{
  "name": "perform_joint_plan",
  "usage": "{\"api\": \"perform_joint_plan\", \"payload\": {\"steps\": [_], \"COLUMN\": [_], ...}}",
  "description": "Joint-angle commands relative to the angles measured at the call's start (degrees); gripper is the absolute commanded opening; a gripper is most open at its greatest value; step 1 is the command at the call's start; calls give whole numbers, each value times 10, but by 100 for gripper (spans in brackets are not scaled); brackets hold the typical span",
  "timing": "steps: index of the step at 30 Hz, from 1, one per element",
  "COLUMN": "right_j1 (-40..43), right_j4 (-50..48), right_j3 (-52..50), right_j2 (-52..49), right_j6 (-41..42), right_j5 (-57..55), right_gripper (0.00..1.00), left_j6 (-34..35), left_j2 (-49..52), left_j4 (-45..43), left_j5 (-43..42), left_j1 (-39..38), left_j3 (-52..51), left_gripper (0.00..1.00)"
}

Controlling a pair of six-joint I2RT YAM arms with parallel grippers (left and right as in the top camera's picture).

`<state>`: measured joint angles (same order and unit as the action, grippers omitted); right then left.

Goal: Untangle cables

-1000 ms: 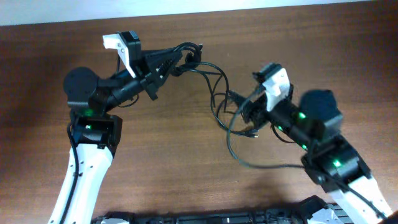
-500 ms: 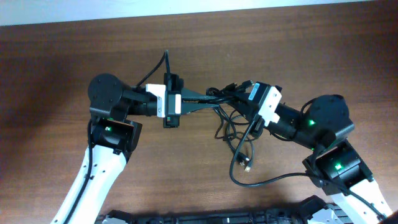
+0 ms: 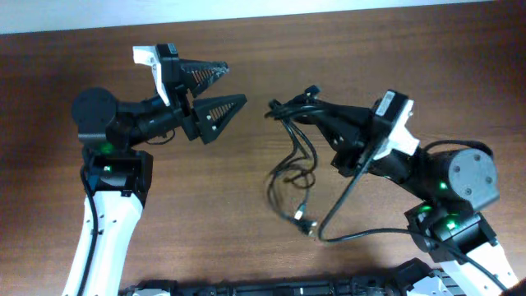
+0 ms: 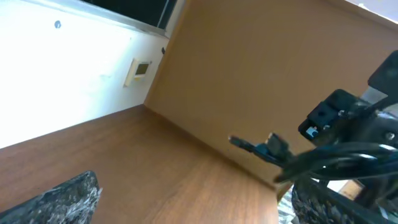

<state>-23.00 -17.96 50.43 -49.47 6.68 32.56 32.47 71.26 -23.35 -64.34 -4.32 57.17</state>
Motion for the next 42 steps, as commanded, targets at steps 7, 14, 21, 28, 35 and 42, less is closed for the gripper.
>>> {"api": "perform_joint_plan", "payload": {"steps": [7,14,21,28,35,42], "right_j1": [2,2,2,2,2,2], "right_j4": [-57,-180,-209,-230,-231,-235], "right_j3": [8,8,8,8,8,8], "right_j2": [-19,-66,-66,-82,-126,-126], "right_j6": [130,179,200,213,213,213], "right_j5": [32,106,108,136,151,151], "right_gripper": [4,4,4,4,4,6], "left_j6": [-26,-28,-57,-88,-88,-88], "left_j2": [-9,-9,-9,-9,-9,-9], "left_j4": [-218,-219,-221,-221,-221,-221], "left_j5": [-255,-248,-243,-216,-207,-208], "left_j1": [1,1,-14,-28,-28,-28], "left_j3": [7,7,7,7,7,7], "left_gripper": [99,99,99,83,24,0]}}
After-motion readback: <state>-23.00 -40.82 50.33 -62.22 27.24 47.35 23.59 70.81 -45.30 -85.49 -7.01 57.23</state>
